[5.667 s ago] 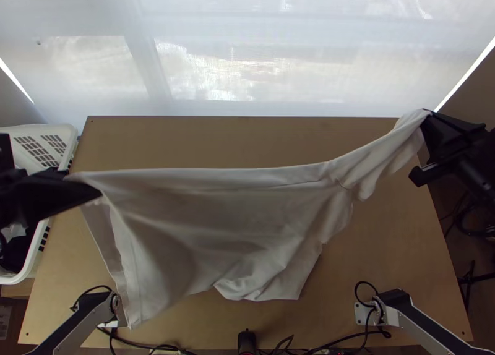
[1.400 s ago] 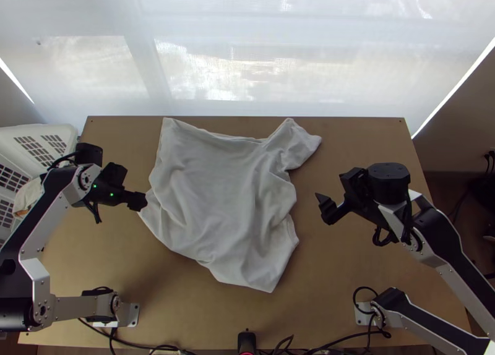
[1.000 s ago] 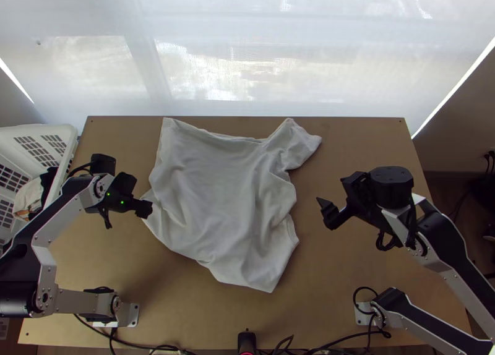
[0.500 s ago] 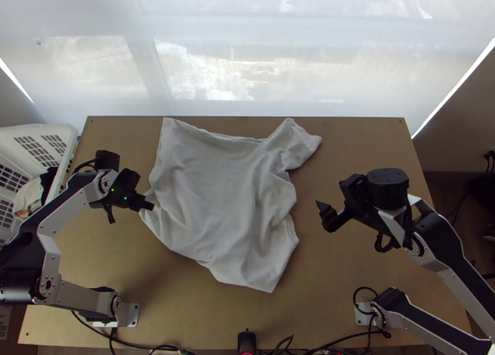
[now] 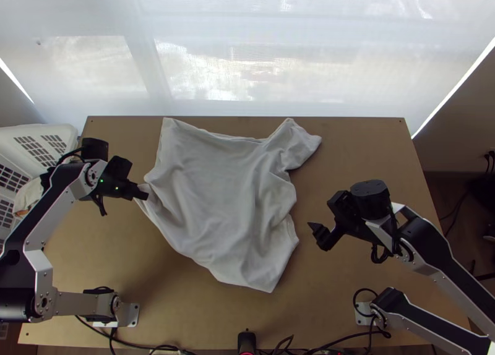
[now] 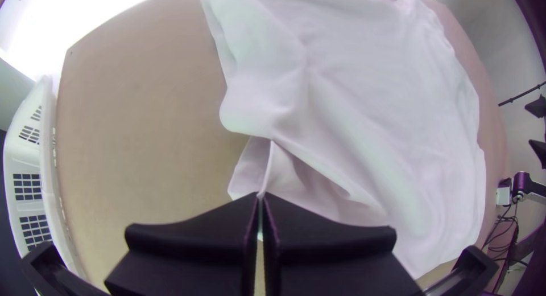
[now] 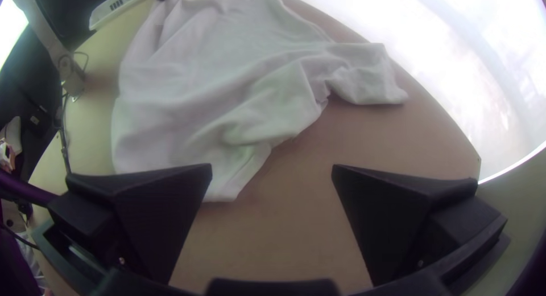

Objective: Fold the t-shirt

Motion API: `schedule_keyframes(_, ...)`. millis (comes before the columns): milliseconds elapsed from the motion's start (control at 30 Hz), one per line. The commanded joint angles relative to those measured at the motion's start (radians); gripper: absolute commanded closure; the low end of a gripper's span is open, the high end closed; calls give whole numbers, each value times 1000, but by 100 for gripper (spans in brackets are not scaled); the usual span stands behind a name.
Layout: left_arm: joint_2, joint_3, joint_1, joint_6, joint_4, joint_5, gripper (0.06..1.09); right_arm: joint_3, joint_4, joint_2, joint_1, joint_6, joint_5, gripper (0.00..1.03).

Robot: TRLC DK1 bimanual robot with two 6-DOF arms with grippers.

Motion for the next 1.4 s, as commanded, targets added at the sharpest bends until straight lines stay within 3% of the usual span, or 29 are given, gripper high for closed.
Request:
schedule_keyframes(0,-90,158,6,-6,-129,17,105,-45,2,13,34,-4,-19,5)
schedule_keyframes(567,-154,308,3,-63,-192,48,105,-121,184,219,175,31,-73,5)
schedule_keyframes(1100,-150,365,6,-63,-201,62,105,-254,262,272,128,77,-91,5)
schedule_keyframes(1367,-144,368,5,-60,-200,63,105,-242,288,307,131,71,-96,15)
